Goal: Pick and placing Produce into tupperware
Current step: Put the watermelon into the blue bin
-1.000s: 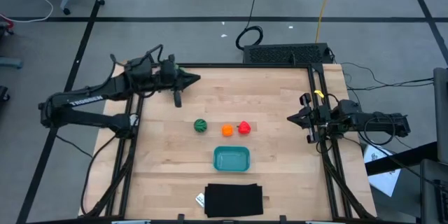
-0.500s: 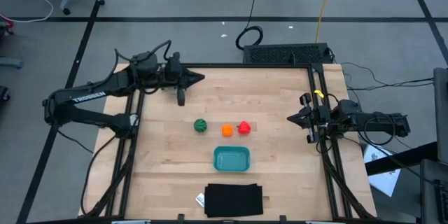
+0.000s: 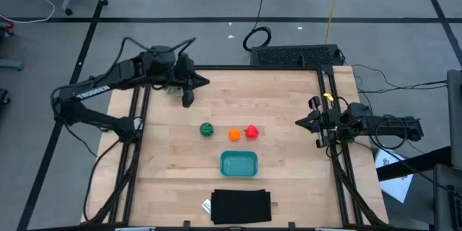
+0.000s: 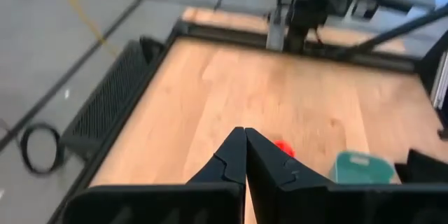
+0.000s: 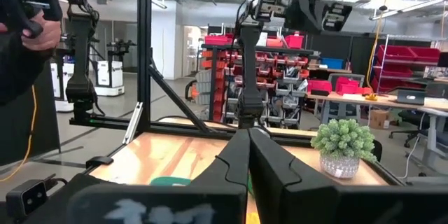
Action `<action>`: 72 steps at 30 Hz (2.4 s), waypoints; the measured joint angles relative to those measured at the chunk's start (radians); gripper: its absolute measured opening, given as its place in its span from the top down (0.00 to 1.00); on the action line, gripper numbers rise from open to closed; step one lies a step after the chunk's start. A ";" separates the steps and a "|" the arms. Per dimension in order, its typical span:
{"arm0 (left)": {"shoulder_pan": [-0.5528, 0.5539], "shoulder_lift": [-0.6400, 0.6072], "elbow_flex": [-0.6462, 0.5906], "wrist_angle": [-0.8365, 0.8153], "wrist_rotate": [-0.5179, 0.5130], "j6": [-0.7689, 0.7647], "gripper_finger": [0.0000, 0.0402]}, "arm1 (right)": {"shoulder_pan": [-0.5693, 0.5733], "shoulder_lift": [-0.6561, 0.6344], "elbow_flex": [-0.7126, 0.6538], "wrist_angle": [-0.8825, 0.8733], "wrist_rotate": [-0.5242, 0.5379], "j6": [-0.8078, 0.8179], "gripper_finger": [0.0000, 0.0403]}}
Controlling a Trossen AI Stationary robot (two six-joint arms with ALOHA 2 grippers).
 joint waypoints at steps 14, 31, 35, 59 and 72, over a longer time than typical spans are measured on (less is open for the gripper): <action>-0.067 0.264 0.257 -0.493 -0.048 0.026 0.99 | 0.000 0.002 0.000 -0.007 0.001 -0.003 1.00; -0.108 0.468 0.464 -0.819 -0.105 0.028 1.00 | 0.000 0.002 0.000 -0.007 0.002 -0.003 1.00; -0.108 0.504 0.513 -0.859 -0.107 0.028 1.00 | 0.000 0.002 0.000 -0.007 0.002 -0.002 1.00; -0.164 0.534 0.525 -0.857 -0.048 -0.009 0.98 | 0.000 0.002 0.000 -0.007 0.002 -0.003 1.00; -0.172 0.534 0.525 -0.766 -0.096 0.003 0.92 | 0.000 0.002 0.000 -0.005 0.002 -0.002 1.00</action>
